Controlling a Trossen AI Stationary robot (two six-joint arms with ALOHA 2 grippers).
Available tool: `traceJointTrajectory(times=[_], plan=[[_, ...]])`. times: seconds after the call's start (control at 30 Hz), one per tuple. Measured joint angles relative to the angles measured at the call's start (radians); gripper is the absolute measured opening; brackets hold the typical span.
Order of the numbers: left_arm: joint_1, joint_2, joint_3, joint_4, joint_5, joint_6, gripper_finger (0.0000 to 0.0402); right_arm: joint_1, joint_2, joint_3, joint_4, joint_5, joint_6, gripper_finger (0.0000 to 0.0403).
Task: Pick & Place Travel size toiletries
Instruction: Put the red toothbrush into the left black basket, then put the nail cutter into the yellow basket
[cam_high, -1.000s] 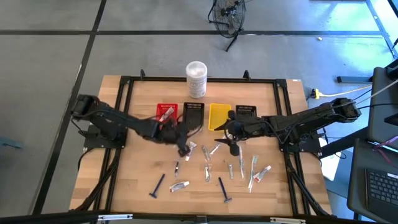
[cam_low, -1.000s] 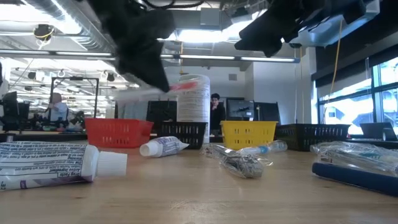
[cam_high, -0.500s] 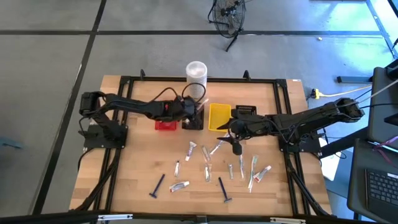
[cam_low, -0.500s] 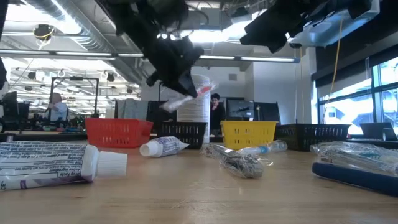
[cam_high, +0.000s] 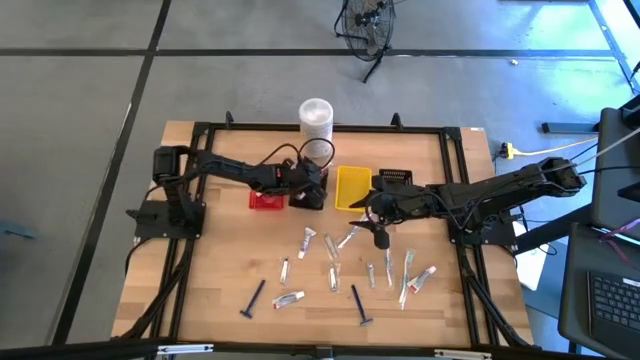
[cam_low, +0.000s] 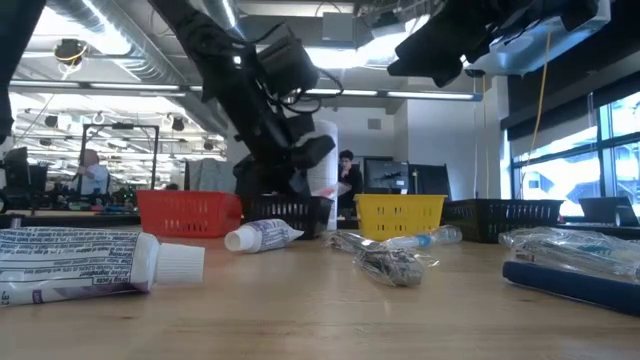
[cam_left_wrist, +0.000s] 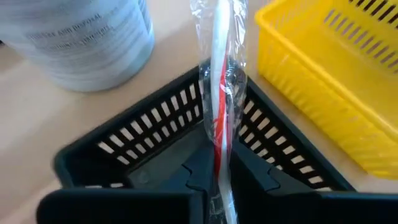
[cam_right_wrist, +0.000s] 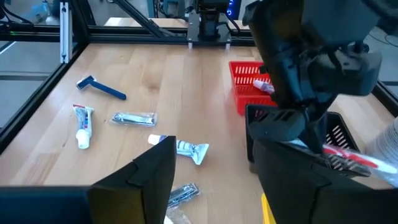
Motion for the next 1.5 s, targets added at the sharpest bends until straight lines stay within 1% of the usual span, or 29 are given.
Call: traceJointTrajectory(times=[0.17,0.43,0.53,0.77,0.93,1.07,1.3,1.4,1.5], plan=[[0.0,0.009,0.0,-0.001,-0.008,-0.021,0.0053,0.0,0.0,0.0,-0.002,0.0,0.0,0.0216],[0.002,0.009,0.0,-0.002,-0.01,-0.023,0.0089,0.0,0.0,0.0,-0.005,-0.001,0.003,0.0206],[0.002,-0.011,0.0,-0.01,-0.006,-0.006,0.0098,0.0,0.0,0.0,-0.006,-0.001,0.003,0.0208],[0.0,-0.124,0.0,-0.059,-0.005,0.021,0.0107,0.0,0.001,0.0,-0.033,-0.011,0.006,0.0219],[-0.008,-0.224,0.0,-0.157,-0.01,0.076,0.0107,0.0,0.019,0.0,-0.035,-0.012,0.006,0.0221],[-0.034,-0.296,0.0,-0.239,-0.011,0.138,0.0107,0.0,0.043,0.0,-0.035,-0.016,0.006,0.0214],[-0.1,-0.402,-0.002,-0.363,-0.016,0.175,0.0106,0.0,0.078,0.0,-0.029,-0.117,0.058,0.0198],[-0.13,-0.459,-0.044,-0.369,-0.01,0.172,0.0105,0.0,0.099,0.0,-0.027,-0.124,0.104,0.0194],[-0.155,-0.519,-0.122,-0.338,-0.008,0.134,0.0105,0.003,0.137,0.0,-0.004,-0.123,0.148,0.0195]])
